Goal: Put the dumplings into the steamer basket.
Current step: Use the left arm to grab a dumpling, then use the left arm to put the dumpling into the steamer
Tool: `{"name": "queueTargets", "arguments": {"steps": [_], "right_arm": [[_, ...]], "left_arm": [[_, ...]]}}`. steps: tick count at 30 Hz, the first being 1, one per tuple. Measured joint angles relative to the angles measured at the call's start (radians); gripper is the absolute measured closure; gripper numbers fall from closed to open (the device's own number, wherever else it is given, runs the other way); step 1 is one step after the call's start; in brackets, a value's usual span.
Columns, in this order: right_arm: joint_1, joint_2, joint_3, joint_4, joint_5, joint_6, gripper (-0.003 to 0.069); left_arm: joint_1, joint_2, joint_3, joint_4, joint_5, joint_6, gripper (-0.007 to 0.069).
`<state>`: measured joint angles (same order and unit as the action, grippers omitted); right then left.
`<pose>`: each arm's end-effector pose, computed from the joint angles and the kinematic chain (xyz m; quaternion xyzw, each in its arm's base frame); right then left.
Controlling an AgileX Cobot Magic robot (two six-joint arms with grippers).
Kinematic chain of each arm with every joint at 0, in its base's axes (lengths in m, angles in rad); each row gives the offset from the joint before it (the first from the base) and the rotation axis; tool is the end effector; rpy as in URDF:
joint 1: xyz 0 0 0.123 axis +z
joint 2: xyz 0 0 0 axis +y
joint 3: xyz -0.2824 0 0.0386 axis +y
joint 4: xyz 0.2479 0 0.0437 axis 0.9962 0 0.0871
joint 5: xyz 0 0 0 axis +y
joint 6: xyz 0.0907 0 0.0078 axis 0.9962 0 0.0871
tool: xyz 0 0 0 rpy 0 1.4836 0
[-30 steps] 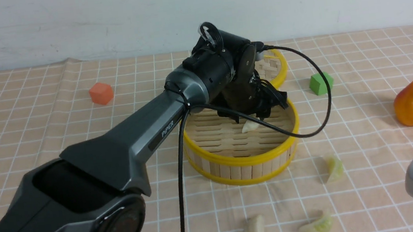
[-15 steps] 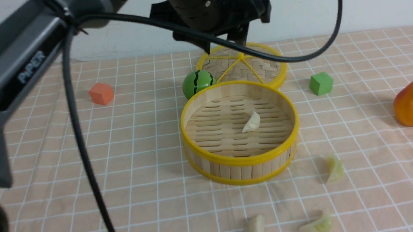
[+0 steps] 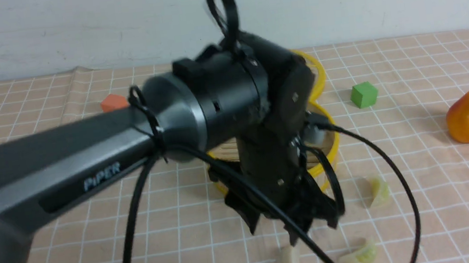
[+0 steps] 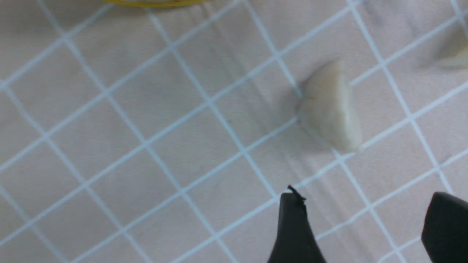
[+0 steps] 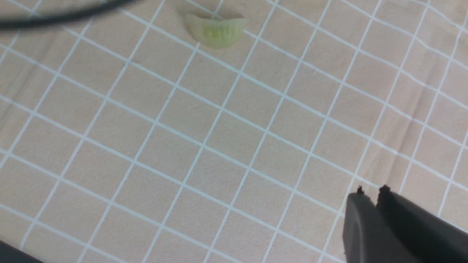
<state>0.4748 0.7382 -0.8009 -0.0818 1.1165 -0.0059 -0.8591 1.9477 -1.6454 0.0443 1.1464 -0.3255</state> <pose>0.1039 0.0459 0.3260 -0.2331 0.9250 0.0297 0.2985 0.2695 -0.3068 0.2503 0.2689 0.9573 -0.0409 0.0984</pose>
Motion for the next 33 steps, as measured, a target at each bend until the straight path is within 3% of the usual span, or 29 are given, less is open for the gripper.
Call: {"name": "queueTargets", "arguments": {"steps": [5, 13, 16, 20, 22, 27, 33], "right_arm": [[0.000, -0.014, 0.001, 0.001, 0.005, 0.006, 0.0584], [0.000, -0.018, 0.001, 0.001, 0.005, 0.006, 0.0575], [0.000, -0.018, 0.001, 0.001, 0.005, 0.006, 0.0575], [0.000, -0.018, 0.001, 0.001, 0.004, 0.006, 0.0574], [0.000, -0.018, 0.001, 0.001, 0.004, 0.006, 0.0572], [0.000, -0.018, 0.003, 0.001, 0.004, 0.006, 0.0567], [0.000, -0.018, 0.004, 0.001, -0.003, 0.006, 0.0564]], "left_arm": [[-0.012, 0.011, 0.060, -0.002, -0.139, -0.076, 0.0176], [-0.002, 0.119, 0.061, 0.006, -0.184, -0.118, 0.0179], [-0.002, 0.156, 0.062, 0.003, -0.184, -0.131, 0.0201], [-0.002, 0.168, 0.060, -0.005, -0.185, -0.142, 0.0363], [-0.002, 0.167, 0.057, -0.007, -0.181, -0.143, 0.0406], [-0.002, 0.147, -0.017, 0.005, -0.129, -0.141, 0.0400], [0.016, 0.099, -0.231, 0.154, -0.051, -0.140, 0.0400]]}}
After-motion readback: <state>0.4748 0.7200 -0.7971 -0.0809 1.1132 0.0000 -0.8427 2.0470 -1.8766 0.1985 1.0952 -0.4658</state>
